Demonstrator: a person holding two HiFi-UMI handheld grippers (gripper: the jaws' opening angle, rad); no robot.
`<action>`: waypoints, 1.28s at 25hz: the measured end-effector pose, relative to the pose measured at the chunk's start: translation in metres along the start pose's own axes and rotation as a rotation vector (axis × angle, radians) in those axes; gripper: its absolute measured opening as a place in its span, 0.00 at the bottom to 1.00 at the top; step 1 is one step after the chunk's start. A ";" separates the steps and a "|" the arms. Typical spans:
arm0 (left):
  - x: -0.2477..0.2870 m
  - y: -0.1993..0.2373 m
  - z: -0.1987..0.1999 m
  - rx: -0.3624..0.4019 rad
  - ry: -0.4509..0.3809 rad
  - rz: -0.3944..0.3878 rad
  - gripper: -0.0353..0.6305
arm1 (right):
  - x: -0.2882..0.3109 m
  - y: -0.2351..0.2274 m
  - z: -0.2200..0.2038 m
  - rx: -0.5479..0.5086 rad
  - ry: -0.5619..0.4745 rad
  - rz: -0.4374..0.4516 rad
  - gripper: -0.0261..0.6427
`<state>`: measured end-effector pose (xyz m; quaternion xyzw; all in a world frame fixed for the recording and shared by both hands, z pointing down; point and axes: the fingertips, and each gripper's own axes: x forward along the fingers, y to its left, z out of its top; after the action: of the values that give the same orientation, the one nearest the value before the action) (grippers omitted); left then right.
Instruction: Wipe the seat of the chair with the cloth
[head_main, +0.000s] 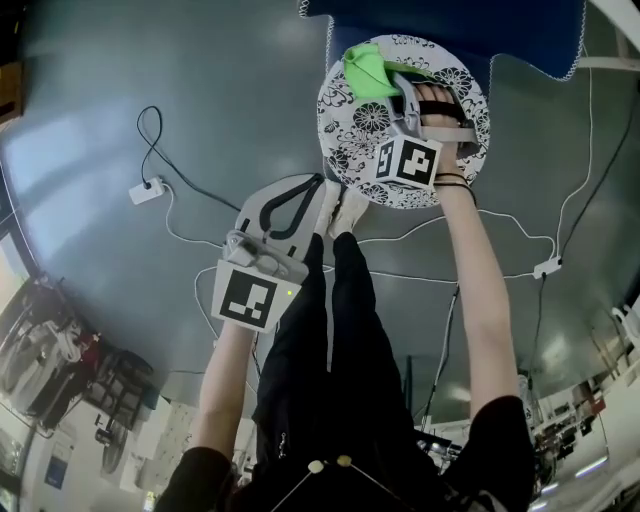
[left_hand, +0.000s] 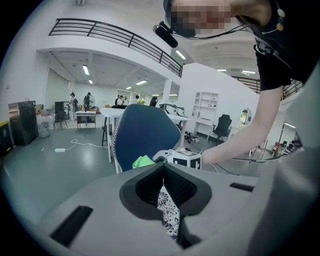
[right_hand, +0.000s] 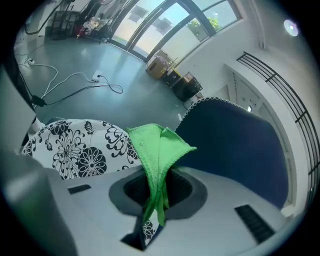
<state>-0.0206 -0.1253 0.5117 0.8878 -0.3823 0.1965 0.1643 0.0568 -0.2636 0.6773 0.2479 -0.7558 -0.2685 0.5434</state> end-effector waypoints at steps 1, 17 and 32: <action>0.000 0.001 -0.004 -0.005 0.004 -0.001 0.06 | 0.008 0.003 -0.001 -0.005 0.006 0.005 0.12; 0.011 0.017 -0.024 -0.060 0.009 -0.003 0.06 | 0.036 0.065 -0.033 -0.052 0.076 0.137 0.12; 0.017 0.027 -0.013 -0.082 -0.020 0.005 0.06 | -0.035 0.153 -0.013 -0.140 0.024 0.332 0.12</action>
<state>-0.0331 -0.1481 0.5353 0.8812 -0.3939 0.1724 0.1963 0.0668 -0.1295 0.7598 0.0845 -0.7593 -0.2239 0.6051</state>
